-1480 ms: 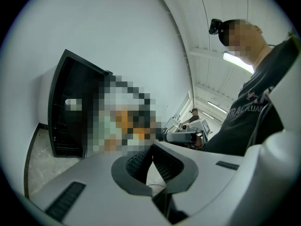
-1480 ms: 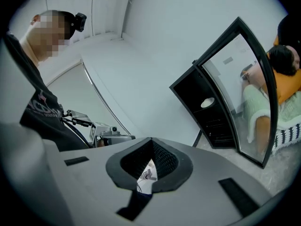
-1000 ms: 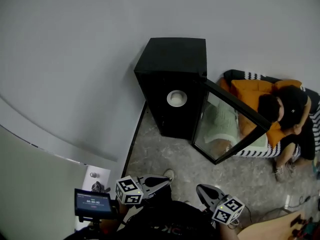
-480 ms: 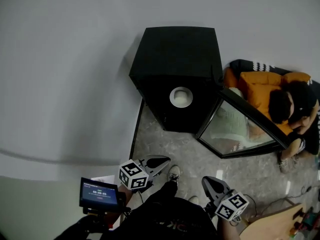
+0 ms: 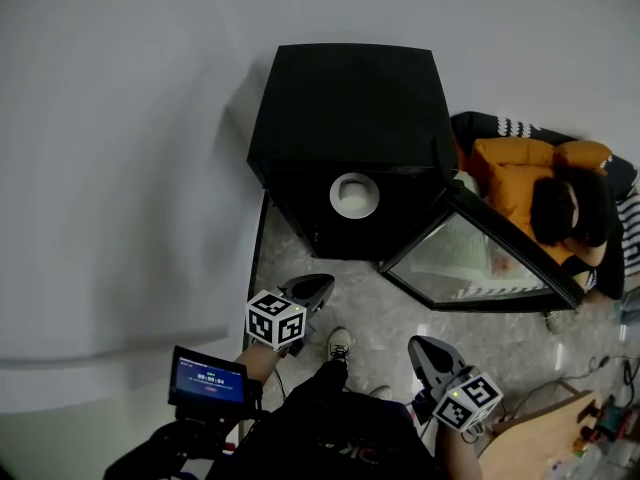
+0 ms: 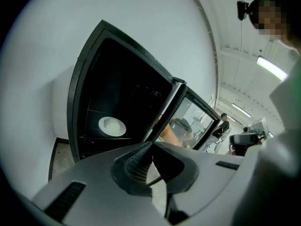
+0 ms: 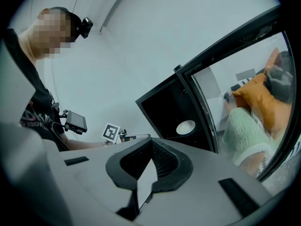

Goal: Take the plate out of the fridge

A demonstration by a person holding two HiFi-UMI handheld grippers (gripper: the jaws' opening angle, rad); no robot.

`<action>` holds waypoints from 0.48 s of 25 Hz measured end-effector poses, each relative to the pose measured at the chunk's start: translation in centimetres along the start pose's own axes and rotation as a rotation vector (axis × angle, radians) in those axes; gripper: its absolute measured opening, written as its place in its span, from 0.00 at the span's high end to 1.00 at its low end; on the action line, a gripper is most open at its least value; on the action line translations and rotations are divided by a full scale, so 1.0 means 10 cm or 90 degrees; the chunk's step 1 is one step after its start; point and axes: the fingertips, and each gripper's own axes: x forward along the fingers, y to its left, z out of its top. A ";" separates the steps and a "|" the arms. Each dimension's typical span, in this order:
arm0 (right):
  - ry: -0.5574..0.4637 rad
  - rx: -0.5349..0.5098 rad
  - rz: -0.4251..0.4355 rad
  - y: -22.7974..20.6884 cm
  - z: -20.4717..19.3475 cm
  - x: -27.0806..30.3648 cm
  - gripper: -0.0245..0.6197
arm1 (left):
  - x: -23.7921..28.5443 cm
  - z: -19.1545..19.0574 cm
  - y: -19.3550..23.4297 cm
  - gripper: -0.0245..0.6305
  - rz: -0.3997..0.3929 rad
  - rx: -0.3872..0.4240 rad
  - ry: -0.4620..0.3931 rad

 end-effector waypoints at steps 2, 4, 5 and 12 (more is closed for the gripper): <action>-0.006 0.000 -0.012 -0.02 0.03 0.04 0.97 | 0.13 0.04 0.17 0.96 0.013 -0.009 0.000; -0.012 0.001 -0.022 -0.01 0.04 0.05 0.97 | 0.26 0.07 0.32 0.96 0.026 -0.026 -0.003; -0.016 0.002 -0.026 -0.01 0.05 0.05 0.97 | 0.32 0.09 0.39 0.96 0.031 -0.040 -0.006; -0.032 0.028 -0.056 -0.08 -0.05 -0.12 0.97 | 0.74 0.15 0.78 0.96 0.063 -0.147 -0.016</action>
